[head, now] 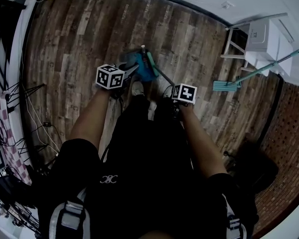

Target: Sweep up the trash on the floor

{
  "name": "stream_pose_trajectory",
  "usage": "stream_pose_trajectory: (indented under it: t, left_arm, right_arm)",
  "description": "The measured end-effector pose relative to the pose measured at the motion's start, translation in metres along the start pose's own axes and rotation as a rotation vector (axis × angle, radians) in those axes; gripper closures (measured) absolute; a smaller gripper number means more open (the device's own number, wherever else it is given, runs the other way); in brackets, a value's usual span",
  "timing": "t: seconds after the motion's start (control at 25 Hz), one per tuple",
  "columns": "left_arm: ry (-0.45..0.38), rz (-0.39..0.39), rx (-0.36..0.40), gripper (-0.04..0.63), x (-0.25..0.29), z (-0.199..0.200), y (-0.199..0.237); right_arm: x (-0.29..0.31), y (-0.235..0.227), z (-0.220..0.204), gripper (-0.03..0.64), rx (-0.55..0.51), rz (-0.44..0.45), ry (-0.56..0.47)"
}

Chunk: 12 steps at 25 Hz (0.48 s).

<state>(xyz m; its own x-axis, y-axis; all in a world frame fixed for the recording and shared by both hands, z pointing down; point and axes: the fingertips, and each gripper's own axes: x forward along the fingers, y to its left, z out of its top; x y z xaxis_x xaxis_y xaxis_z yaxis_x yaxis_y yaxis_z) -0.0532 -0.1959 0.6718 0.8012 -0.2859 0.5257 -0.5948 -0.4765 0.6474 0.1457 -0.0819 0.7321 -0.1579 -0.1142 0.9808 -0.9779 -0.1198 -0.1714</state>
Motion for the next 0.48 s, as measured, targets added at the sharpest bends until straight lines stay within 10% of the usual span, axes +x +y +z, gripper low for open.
stream_pose_trajectory:
  t: [0.48]
  left_arm:
    - [0.012, -0.087, 0.065, 0.577, -0.007, 0.008, -0.026]
  right_arm:
    - [-0.019, 0.011, -0.005, 0.515, -0.014, 0.078, 0.004]
